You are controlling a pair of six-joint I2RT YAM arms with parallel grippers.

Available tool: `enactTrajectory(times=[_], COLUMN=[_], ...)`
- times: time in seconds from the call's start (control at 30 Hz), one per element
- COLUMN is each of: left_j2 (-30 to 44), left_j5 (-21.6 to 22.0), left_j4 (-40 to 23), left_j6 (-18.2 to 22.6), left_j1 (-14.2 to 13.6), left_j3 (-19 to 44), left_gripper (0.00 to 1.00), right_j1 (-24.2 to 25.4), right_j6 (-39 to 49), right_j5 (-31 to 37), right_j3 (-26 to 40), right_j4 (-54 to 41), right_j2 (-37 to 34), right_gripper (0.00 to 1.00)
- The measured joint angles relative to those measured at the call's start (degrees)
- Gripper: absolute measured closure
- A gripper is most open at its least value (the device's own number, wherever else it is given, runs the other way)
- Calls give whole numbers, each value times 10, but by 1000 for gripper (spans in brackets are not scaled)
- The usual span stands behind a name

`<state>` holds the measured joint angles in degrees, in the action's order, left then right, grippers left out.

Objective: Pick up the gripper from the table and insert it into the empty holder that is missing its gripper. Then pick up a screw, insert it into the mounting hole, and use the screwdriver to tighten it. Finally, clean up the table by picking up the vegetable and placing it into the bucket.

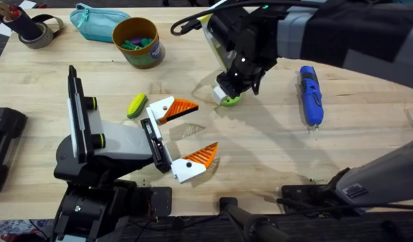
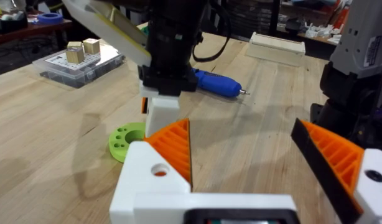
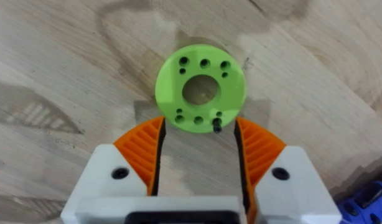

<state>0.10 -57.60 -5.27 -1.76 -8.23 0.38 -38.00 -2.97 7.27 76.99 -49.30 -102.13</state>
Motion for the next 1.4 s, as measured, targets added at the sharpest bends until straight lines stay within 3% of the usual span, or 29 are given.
enactTrajectory(times=[0.5, 0.83, 1.4], left_j2=[0, 0, 0], left_j5=[0, 0, 0], left_j4=[-1, -1, -1], left_j6=[0, 0, 0], left_j1=[0, 0, 0], left_j3=[0, 0, 0], left_gripper=[14, 14, 13], right_j1=[5, 29, 34], right_j6=[0, 0, -30], right_j5=[-12, -19, -24], right_j3=[0, -7, -221], right_j4=[-5, -19, 53], right_j2=[0, 118, 285], right_gripper=[356, 356, 356])
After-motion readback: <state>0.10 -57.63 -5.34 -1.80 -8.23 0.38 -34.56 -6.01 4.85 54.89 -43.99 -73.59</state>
